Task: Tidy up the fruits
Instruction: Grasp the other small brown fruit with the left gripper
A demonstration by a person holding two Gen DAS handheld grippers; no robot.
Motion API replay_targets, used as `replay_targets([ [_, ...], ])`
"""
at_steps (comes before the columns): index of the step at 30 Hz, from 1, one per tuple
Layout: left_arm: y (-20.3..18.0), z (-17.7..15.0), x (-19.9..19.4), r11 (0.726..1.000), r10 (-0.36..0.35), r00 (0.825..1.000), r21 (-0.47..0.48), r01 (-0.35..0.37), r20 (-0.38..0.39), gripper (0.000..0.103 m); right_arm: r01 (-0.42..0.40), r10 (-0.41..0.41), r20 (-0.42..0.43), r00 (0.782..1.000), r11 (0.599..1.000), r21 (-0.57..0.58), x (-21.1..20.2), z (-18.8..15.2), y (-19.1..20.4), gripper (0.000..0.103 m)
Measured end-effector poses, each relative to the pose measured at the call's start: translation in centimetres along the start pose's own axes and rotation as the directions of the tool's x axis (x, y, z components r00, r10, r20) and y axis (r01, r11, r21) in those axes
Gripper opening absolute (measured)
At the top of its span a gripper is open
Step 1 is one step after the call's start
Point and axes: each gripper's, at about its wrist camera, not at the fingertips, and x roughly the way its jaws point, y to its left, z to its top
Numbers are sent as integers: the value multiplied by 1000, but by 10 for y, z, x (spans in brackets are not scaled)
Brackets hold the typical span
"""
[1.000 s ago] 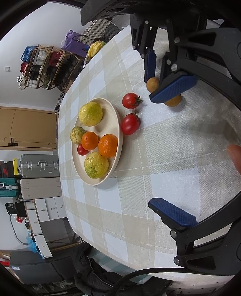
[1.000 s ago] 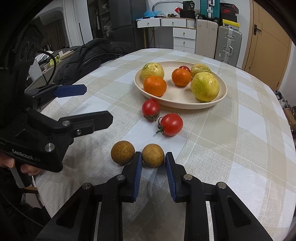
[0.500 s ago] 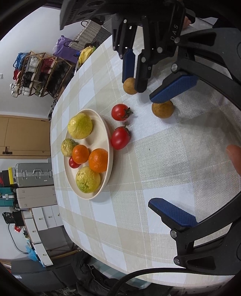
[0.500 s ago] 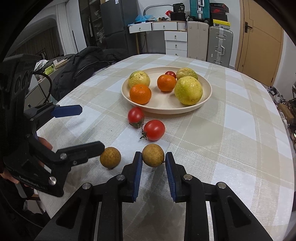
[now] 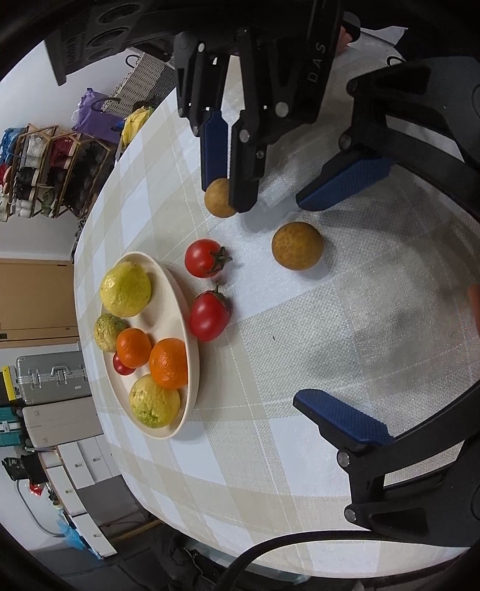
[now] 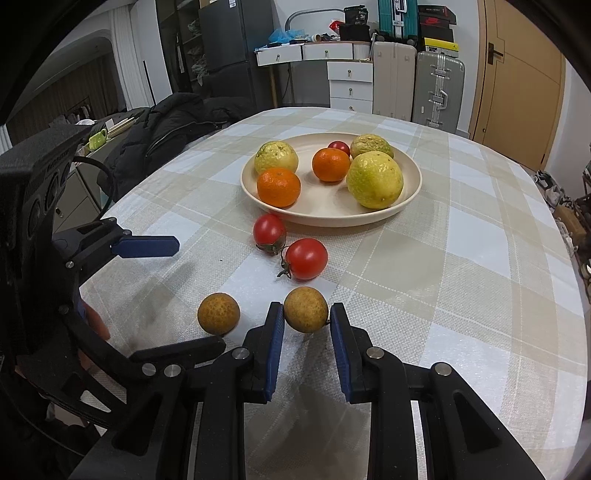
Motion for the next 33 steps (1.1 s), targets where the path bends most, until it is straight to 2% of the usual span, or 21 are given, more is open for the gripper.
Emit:
replay_targets([
  [5, -3, -2, 1, 999, -44, 999, 24, 44, -11, 89, 0, 0, 1, 1000, 1000, -1, 0, 0, 0, 26],
  [8, -10, -3, 0, 998, -42, 999, 51, 42, -9, 87, 0, 0, -1, 1000, 1000, -2, 1, -1, 0, 26],
  [11, -11, -3, 1, 997, -56, 998, 56, 56, -9, 78, 0, 1, -12, 1000, 1000, 11, 6, -2, -2, 26],
  [13, -9, -4, 2, 997, -58, 998, 43, 58, -13, 67, 4, -4, -18, 1000, 1000, 20, 8, -2, -4, 26],
  [14, -7, -3, 1, 997, -64, 998, 37, 64, -8, 65, 4, -4, -18, 1000, 1000, 20, 8, -2, -4, 26],
  [16, -6, -4, -1, 995, -96, 995, 27, 96, 0, 51, 15, -14, -23, 1000, 999, 40, 10, -1, -9, 26],
  [17, -5, -3, -2, 993, -118, 993, 21, 117, 3, 49, 17, -16, -22, 1000, 999, 51, 10, -1, -11, 26],
  [19, -6, -4, -3, 989, -148, 989, 21, 148, 6, 31, 18, -16, -21, 1000, 998, 63, 10, 0, -14, 26],
  [21, -7, -4, -4, 986, -163, 987, 27, 162, 8, 24, 25, -24, -25, 999, 997, 70, 12, 1, -16, 26],
  [33, 2, 0, -12, 988, -156, 986, 1, 156, 54, 24, 24, -23, -26, 999, 998, 62, 19, 8, -10, 25],
])
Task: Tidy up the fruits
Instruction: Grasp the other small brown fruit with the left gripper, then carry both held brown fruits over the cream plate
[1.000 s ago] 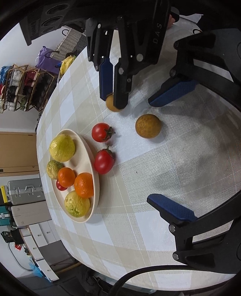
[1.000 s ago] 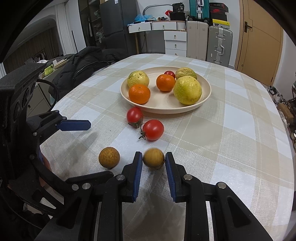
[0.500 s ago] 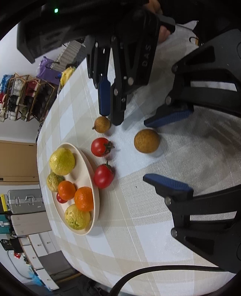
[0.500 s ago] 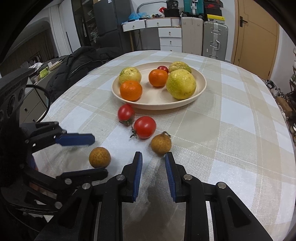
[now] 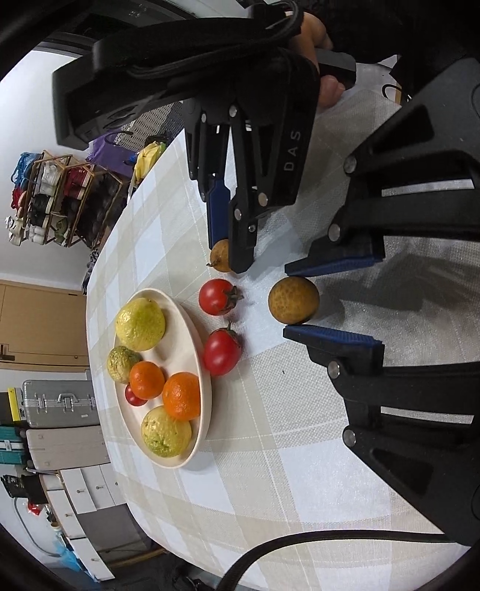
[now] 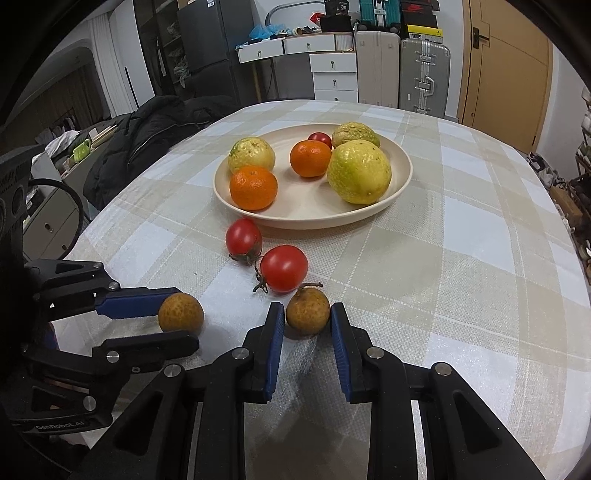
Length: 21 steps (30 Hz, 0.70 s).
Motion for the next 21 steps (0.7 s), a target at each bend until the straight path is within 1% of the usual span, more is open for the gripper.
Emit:
replay_targets([
  [6, 5, 1, -6, 1000, 18, 1000, -15, -17, 19, 24, -7, 7, 15, 1000, 1000, -5, -4, 0, 1, 24],
  [14, 13, 5, -19, 998, 41, 996, -43, -38, 83, 24, -21, 20, 66, 998, 1000, 8, -17, 3, -1, 24],
  [21, 21, 9, -27, 995, 61, 991, -82, -51, 116, 24, -23, 22, 105, 994, 1000, 12, -29, 5, -1, 24],
])
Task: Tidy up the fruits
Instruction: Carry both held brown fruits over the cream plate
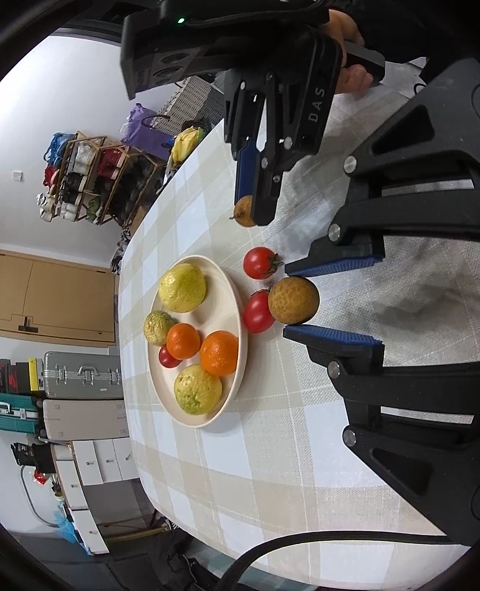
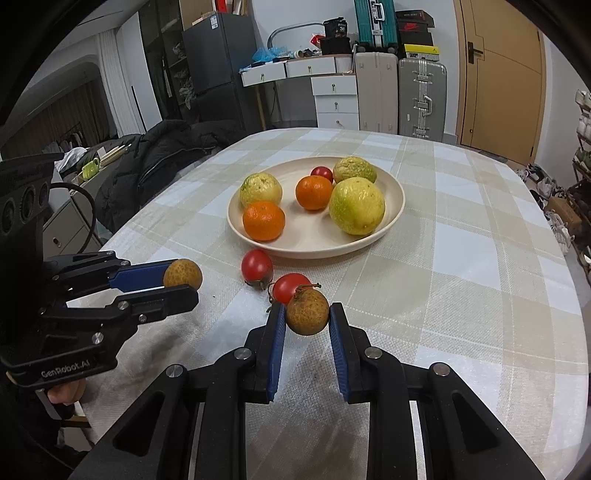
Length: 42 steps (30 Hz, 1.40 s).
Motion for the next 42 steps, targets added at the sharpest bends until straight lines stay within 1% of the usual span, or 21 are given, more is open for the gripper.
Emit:
replay_targets([
  [9, 2, 5, -8, 999, 37, 998, -21, -36, 47, 24, -25, 24, 72, 997, 1000, 10, -19, 6, -1, 24],
  [13, 1, 8, -11, 998, 54, 997, -16, -53, 61, 24, -33, 33, 100, 994, 999, 3, -24, 9, 0, 24],
  [17, 1, 11, -13, 999, 48, 997, -27, -46, 67, 24, -44, 41, 129, 991, 999, 15, -30, 10, -1, 24],
  [29, 3, 27, -11, 996, 82, 991, -34, -79, 101, 24, -48, 47, 139, 989, 999, 6, -34, 22, -3, 24],
  [33, 5, 34, -9, 997, 69, 993, -52, -64, 98, 24, -58, 56, 150, 987, 998, 14, -36, 29, -3, 24],
  [42, 1, 53, -15, 996, 83, 988, -44, -78, 131, 24, -81, 74, 175, 982, 996, 35, -44, 43, -8, 24],
])
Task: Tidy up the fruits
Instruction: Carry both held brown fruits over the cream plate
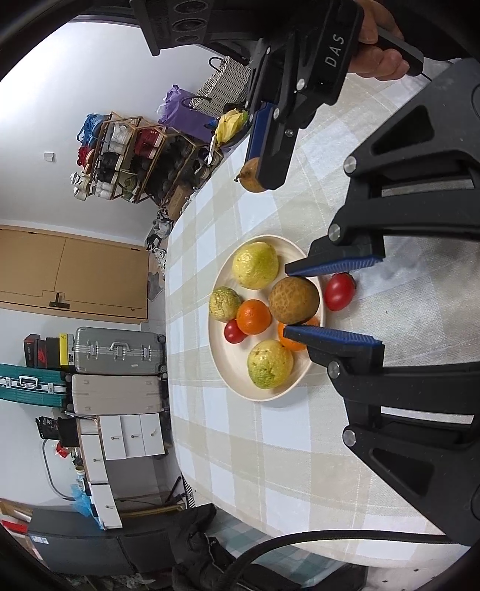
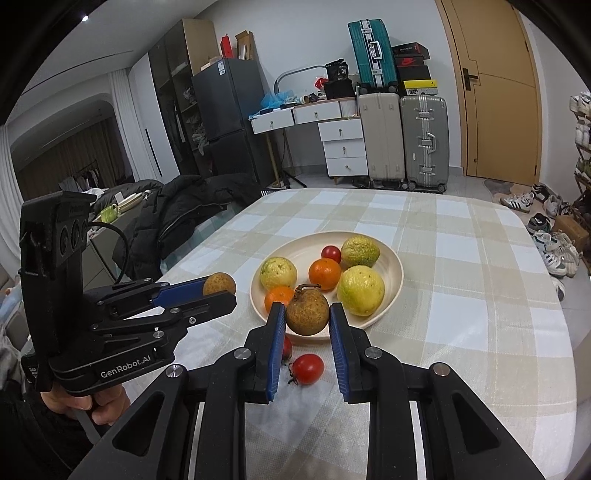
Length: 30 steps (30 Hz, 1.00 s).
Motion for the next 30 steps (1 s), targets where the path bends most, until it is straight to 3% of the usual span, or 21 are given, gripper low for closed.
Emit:
replay_targets([
  [8, 0, 9, 8, 1000, 15, 1000, 3, -15, 7, 24, -7, 7, -3, 1000, 1000, 20, 14, 10, -10, 24],
  [16, 8, 10, 45, 1000, 16, 999, -1, -16, -42, 24, 1, 1, -44, 999, 999, 42, 43, 9, -19, 24],
  [30, 7, 11, 87, 1000, 8, 998, 27, -7, -57, 24, 3, 6, -110, 994, 997, 79, 77, 1, -34, 24],
])
